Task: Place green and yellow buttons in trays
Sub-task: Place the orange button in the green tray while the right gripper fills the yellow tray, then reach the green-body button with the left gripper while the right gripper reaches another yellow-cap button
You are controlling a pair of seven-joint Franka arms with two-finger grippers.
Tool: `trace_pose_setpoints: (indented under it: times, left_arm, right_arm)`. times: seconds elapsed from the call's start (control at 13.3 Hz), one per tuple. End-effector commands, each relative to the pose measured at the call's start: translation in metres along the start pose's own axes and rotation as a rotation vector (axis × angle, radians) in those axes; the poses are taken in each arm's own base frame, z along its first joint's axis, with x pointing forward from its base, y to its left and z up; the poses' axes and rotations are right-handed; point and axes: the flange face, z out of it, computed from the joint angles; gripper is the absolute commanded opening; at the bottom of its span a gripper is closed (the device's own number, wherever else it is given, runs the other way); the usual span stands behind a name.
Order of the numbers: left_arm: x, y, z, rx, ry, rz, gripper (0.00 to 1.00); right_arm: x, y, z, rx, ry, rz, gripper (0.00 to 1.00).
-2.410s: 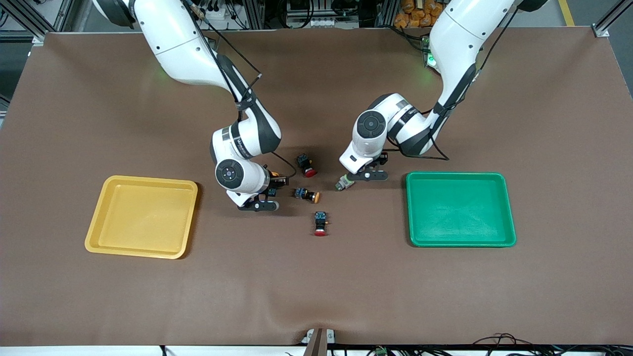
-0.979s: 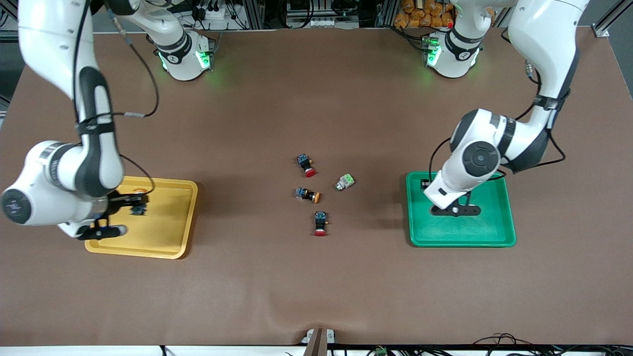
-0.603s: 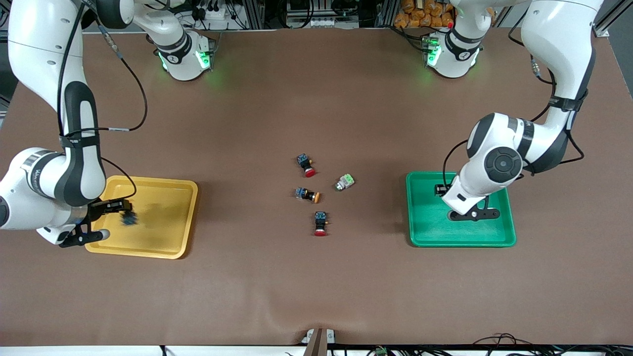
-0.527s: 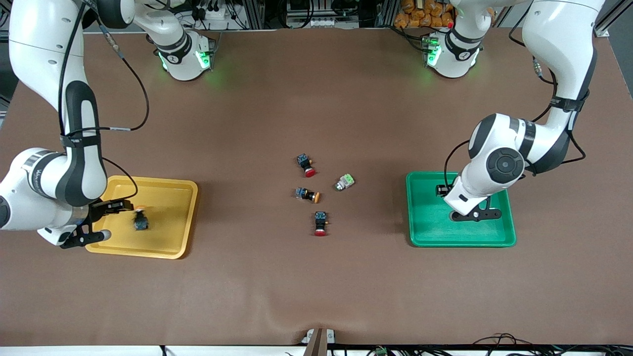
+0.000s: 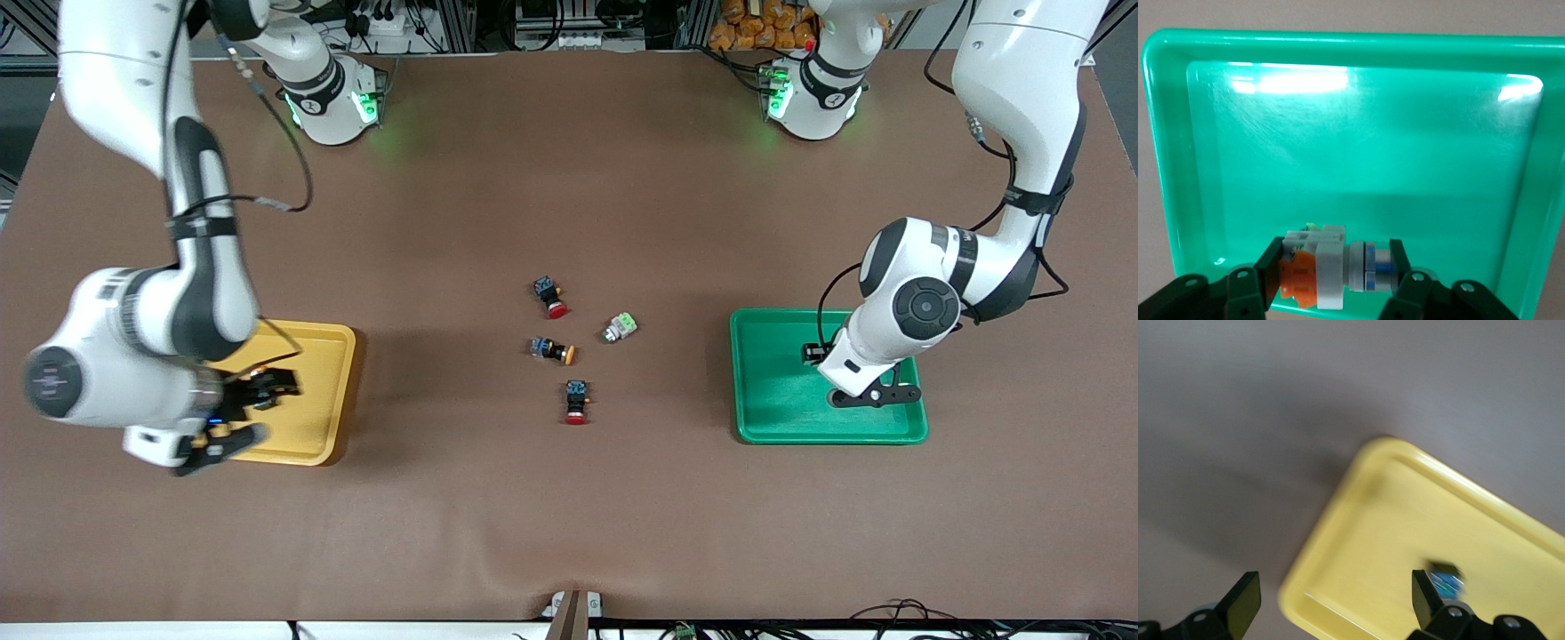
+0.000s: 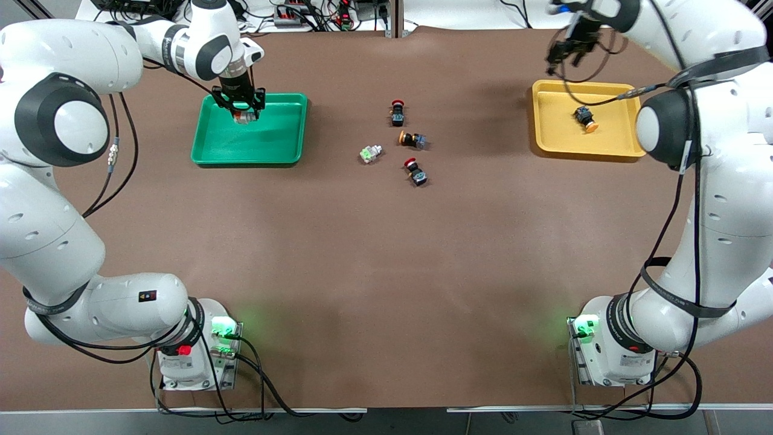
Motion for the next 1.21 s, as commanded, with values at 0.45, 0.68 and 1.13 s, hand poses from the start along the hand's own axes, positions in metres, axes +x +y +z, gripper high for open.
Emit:
trace_pose_setpoints:
  times: [0.45,0.68,1.13]
  left_arm:
    - [0.02,-0.042,0.039,0.004,0.055,0.078,1.0]
    - [0.017,-0.029,0.014,0.0,0.071,0.085,1.0]
    - [-0.021,0.09,-0.011,-0.118,0.018,0.007,1.0]
  right_arm:
    - [0.076,-0.228,0.063,-0.034,0.091,-0.465,1.0]
    - [0.085,-0.289,0.086,-0.07,0.138,-0.555,1.0]
    - [0.067,-0.385,0.157,-0.11,0.156,-0.677,1.0]
